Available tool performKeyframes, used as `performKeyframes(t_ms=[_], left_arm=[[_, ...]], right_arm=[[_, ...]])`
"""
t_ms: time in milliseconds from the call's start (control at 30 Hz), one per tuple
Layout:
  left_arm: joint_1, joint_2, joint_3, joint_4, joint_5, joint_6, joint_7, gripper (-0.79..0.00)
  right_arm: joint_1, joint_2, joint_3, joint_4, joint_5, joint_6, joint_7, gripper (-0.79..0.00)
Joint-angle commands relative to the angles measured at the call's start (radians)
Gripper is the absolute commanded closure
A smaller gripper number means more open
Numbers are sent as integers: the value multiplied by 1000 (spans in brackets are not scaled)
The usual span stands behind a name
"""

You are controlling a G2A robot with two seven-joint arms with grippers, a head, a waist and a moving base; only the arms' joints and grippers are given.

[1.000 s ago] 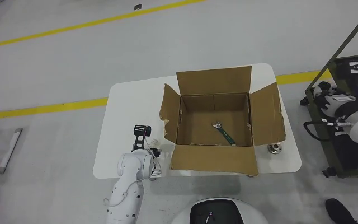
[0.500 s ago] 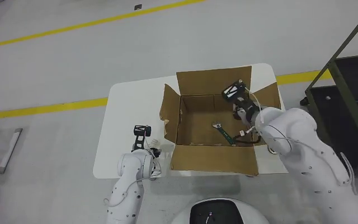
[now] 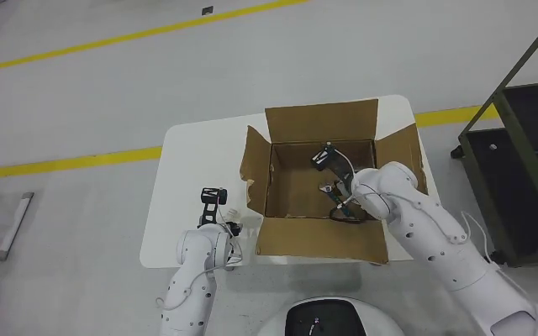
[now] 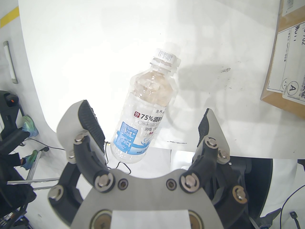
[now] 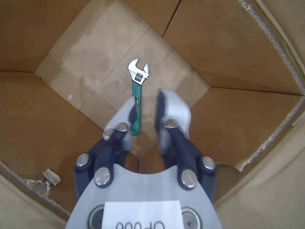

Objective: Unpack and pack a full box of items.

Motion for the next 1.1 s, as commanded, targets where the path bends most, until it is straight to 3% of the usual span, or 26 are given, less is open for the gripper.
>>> performKeyframes(t_ms=[0,367,667,767,933,1067], left_arm=[[0,0,0,0,0,0,0,-785],[0,0,0,0,0,0,0,-785],[0,0,0,0,0,0,0,-785],[0,0,0,0,0,0,0,-785],[0,0,0,0,0,0,0,-785],[0,0,0,0,0,0,0,-785]], right_arm=[[0,0,0,0,0,0,0,-785],[-15,-1,-5,10,-10,-3,-37,-785],[73,-38,-88,200,35,-17,-19,-785],[104,-53,-119,261,54,-21,-19,-366],[140,-75,-156,335,70,-14,-23,-351],[161,-88,-172,384,68,-5,-41,-391]])
